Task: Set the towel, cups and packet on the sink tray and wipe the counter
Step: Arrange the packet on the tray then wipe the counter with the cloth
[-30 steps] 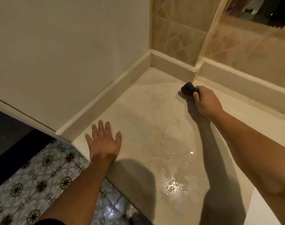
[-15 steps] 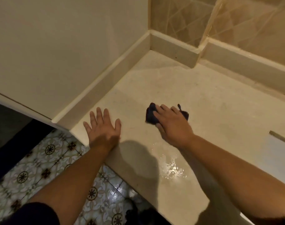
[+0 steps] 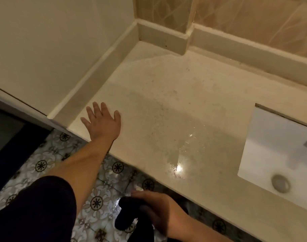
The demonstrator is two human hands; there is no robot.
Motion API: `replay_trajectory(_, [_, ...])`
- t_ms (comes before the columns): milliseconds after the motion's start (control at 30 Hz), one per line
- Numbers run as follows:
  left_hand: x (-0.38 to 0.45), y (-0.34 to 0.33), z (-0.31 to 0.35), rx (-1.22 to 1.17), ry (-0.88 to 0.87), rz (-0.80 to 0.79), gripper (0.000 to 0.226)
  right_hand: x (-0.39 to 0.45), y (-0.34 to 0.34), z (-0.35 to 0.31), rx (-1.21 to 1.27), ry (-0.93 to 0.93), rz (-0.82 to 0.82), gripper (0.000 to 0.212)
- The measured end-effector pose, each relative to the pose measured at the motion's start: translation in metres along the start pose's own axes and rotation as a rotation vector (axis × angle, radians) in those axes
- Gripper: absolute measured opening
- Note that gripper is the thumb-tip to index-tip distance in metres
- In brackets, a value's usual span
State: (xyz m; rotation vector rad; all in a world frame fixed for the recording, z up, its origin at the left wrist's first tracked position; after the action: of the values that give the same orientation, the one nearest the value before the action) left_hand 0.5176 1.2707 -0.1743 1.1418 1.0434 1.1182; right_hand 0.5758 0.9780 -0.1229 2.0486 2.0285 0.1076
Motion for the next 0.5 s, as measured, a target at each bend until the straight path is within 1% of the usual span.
replay_trajectory(100, [-0.001,0.001,-0.002,0.0,-0.006,-0.001,0.075,-0.007,0.021,0.008,0.639,-0.446,0.167,0.033])
replay_trajectory(133, [-0.001,0.002,-0.003,-0.004,-0.009,-0.001,0.075,-0.007,0.026,0.01,0.902,-0.559,0.206,0.036])
replay_trajectory(167, [-0.001,0.002,-0.004,-0.007,-0.011,-0.001,0.075,-0.006,0.033,0.013,1.125,-0.643,0.267,0.04])
replay_trajectory(200, [-0.002,0.002,-0.004,-0.008,-0.011,0.0,0.075,-0.006,0.046,0.016,1.27,-0.687,0.348,0.045])
replay_trajectory(233, [-0.003,0.002,-0.005,-0.008,-0.01,0.002,0.074,-0.004,0.061,0.019,1.379,-0.703,0.418,0.048])
replay_trajectory(267, [-0.004,0.003,-0.006,-0.005,-0.008,0.006,0.074,-0.001,0.081,0.019,1.428,-0.686,0.465,0.048])
replay_trajectory(333, [-0.005,0.003,-0.007,0.004,-0.004,0.016,0.074,0.007,0.13,0.019,1.424,-0.591,0.549,0.045])
replay_trajectory(367, [-0.005,0.004,-0.007,0.005,-0.005,0.023,0.074,0.01,0.16,0.022,1.377,-0.543,0.611,0.045])
replay_trajectory(400, [-0.005,0.004,-0.007,0.002,-0.006,0.031,0.073,0.015,0.195,0.022,1.278,-0.479,0.688,0.044])
replay_trajectory(433, [-0.004,0.004,-0.006,0.0,-0.007,0.037,0.073,0.02,0.234,0.021,1.117,-0.418,0.789,0.04])
replay_trajectory(500, [-0.002,0.004,-0.004,0.003,-0.004,0.049,0.073,0.035,0.313,0.011,0.68,-0.306,0.984,0.028])
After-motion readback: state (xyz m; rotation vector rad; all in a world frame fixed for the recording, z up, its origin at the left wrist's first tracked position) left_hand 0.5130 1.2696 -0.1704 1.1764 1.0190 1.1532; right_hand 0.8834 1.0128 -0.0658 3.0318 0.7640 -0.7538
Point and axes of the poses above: each hand's wrist, its own x-axis towards the middle knuckle, its own y-axis out of the back of the hand, z = x × y, the point moved 7 cm from there along x, towards the middle knuckle, and after that the axes turned 8 degrees about z, right-handed, at the moved point
